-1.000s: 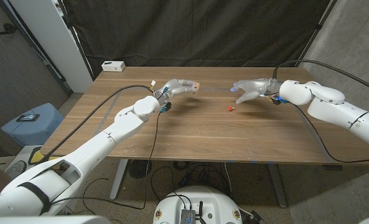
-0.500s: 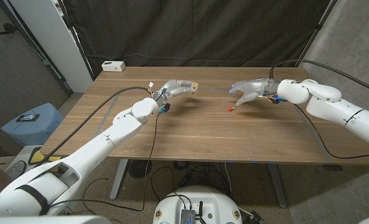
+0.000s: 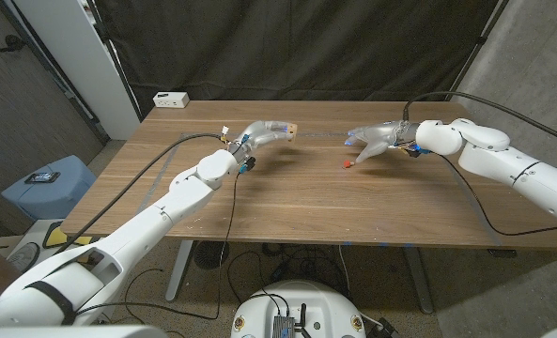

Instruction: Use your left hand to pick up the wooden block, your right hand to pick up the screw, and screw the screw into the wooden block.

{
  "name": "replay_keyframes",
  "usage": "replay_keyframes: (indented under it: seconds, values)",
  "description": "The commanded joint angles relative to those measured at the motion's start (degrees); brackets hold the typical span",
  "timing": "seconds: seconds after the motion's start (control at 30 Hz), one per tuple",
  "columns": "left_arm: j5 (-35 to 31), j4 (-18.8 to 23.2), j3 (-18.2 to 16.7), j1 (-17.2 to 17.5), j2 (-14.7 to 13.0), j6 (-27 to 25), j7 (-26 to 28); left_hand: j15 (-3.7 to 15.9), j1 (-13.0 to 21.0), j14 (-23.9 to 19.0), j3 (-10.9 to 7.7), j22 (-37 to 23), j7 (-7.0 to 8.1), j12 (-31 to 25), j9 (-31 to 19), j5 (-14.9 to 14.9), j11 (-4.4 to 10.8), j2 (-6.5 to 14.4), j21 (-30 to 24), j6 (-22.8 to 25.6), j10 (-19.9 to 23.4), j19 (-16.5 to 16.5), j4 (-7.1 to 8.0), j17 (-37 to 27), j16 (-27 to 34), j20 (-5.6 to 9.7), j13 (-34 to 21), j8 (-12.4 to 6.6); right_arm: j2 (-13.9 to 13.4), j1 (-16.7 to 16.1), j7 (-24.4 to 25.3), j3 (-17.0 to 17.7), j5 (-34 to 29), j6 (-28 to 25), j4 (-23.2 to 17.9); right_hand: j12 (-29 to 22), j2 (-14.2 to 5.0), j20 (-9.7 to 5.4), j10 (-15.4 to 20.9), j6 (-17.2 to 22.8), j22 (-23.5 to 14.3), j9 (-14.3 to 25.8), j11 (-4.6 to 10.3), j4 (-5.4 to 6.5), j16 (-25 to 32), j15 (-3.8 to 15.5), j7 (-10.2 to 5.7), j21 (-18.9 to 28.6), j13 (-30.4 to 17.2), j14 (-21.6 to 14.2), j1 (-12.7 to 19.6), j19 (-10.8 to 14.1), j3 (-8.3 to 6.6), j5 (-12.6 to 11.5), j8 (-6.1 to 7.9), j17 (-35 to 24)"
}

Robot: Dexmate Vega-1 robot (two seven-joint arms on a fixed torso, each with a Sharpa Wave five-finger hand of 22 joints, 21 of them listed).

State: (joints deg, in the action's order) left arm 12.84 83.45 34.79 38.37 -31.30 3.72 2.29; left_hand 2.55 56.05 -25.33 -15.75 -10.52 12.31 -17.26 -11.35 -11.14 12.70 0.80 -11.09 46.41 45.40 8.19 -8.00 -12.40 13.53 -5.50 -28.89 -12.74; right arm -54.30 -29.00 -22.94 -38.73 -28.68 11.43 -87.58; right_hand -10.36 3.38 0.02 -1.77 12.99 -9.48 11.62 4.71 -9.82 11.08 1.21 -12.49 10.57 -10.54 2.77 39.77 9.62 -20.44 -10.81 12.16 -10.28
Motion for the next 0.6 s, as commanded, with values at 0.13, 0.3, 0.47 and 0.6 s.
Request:
replay_keyframes:
  seconds: [0.13, 0.3, 0.47, 0.6]
  values:
    - [0.5, -1.3, -0.2, -0.3, -0.3, 0.7, -1.1, 6.35, 0.1, 0.1, 0.22, -0.2, 0.16, 0.4, -0.1, -0.5, 0.02, 0.7, -0.3, 0.3, -0.2, 0.1, 0.10, -0.3, -0.1, 0.14, -0.2, -0.28, 2.7, 2.9, 0.3, -2.7, -1.4, 3.2, 5.2, 0.2, 0.84, 0.26, -0.5, 0.6, -0.1, 0.2, -0.01, 0.31, -0.1, -0.08, -0.10, 0.0, -0.2, 0.1, 0.0, 0.2, -0.06, -0.3, 0.42, -0.3]
    - [0.7, -2.0, -0.1, -0.7, -0.1, 1.2, -1.7, 6.43, 0.1, 0.1, 0.22, -0.2, 0.17, 0.4, -0.1, -0.5, 0.02, 0.7, -0.3, 0.3, -0.3, 0.0, 0.09, -0.3, 0.0, 0.13, -0.2, -0.28, 3.2, 3.3, 1.3, -3.1, -1.5, 4.4, 6.4, 0.0, 0.84, 0.23, -0.3, 1.0, -0.1, 0.2, -0.06, 0.35, 0.0, -0.08, -0.09, 0.1, -0.2, -0.1, 0.2, 0.3, -0.08, -0.3, 0.60, -0.3]
    - [1.0, -3.0, 0.1, -1.1, 0.2, 1.7, -2.5, 6.51, 0.1, 0.3, 0.24, -0.2, 0.19, 0.6, -0.1, -0.5, 0.00, 0.8, -0.3, 0.2, -0.4, -0.1, 0.09, -0.3, 0.0, 0.09, -0.2, -0.23, 3.5, 3.6, 2.0, -3.5, -1.8, 5.3, 7.4, -0.1, 0.87, 0.22, -0.2, 1.4, -0.2, 0.3, 0.03, 0.35, 0.1, 0.00, -0.11, 0.1, -0.2, -0.3, 0.4, 0.4, -0.12, -0.3, 0.78, -0.3]
    - [1.0, -3.1, 0.3, -1.4, 0.5, 1.0, -2.4, 6.44, 0.1, 0.2, 0.27, -0.2, 0.19, 0.7, -0.1, -0.5, 0.00, 0.8, -0.3, 0.2, -0.5, -0.1, 0.07, -0.4, 0.0, 0.16, -0.2, -0.22, 3.8, 3.7, 3.0, -3.8, -2.1, 6.0, 8.1, -0.1, 0.89, 0.23, -0.2, 1.8, -0.2, 0.3, 0.04, 0.33, 0.2, -0.01, -0.10, 0.2, -0.2, -0.4, 0.6, 0.5, -0.16, -0.4, 0.97, -0.3]
